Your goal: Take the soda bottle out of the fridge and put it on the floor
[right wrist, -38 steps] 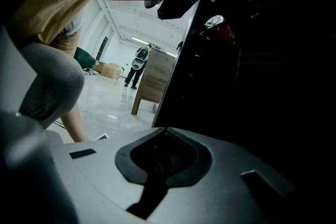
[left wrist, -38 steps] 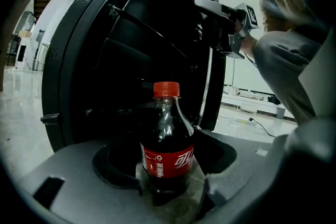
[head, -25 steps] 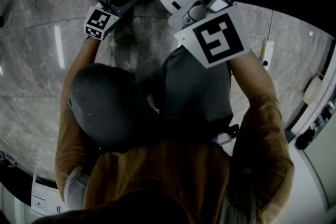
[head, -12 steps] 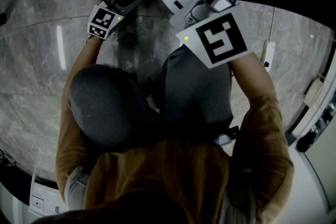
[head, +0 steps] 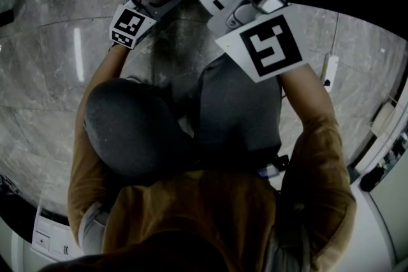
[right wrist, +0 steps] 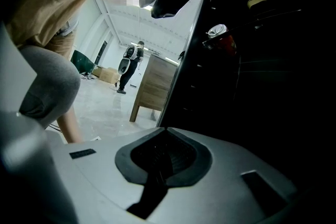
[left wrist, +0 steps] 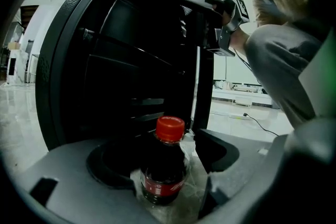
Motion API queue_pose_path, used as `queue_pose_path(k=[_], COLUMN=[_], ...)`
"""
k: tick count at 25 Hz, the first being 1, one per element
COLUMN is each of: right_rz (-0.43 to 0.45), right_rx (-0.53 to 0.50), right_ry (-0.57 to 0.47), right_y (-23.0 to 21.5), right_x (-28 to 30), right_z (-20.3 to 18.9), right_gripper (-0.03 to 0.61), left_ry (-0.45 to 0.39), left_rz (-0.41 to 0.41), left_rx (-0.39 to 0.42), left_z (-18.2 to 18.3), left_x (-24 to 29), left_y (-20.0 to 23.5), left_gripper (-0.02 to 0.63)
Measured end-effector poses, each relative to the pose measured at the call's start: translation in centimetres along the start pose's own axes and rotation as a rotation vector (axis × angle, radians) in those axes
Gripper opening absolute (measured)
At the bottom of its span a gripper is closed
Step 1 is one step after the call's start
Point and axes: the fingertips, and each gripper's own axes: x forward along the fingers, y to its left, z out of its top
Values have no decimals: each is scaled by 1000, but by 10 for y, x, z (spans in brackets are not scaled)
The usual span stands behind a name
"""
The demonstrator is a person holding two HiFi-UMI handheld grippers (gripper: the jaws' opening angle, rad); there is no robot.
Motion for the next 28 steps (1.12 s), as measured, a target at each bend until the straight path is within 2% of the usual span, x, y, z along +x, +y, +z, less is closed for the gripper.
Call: queue_pose_path(k=[3,9,12,17,19,23,26,28], right_rz=[-15,-64,-67,-91,-108,-113,-74,-54], right_rx=[8,87,102,183,186,112,118,132], right_ry=[-3,-67,-55,-40,-22,32,34,56], right_y=[-4,-12,-14,-26,-28,-27,-14,-9], right_x=[7,17,16,21,21,32,45,44], right_z=[0,11,10,14,17,21,33,40], right_gripper=[2,2,2,2,2,2,2,2], left_ry=[-16,-66,-82,-132,-145,-174,-169,-159], left_rz=[-17,-31,-34,15,29,82,121,142], left_rx=[5,8,-1,-50,-56,-58,-86,-65], left_z=[13,51,66,96,108,125,137,153], left_x=[-8,-22,-27,-38,-46,-59,-72,-80], left_y=[-5,-1,-2,7,10,26,29,26], left_gripper=[344,344,344,337,330,257,231,211])
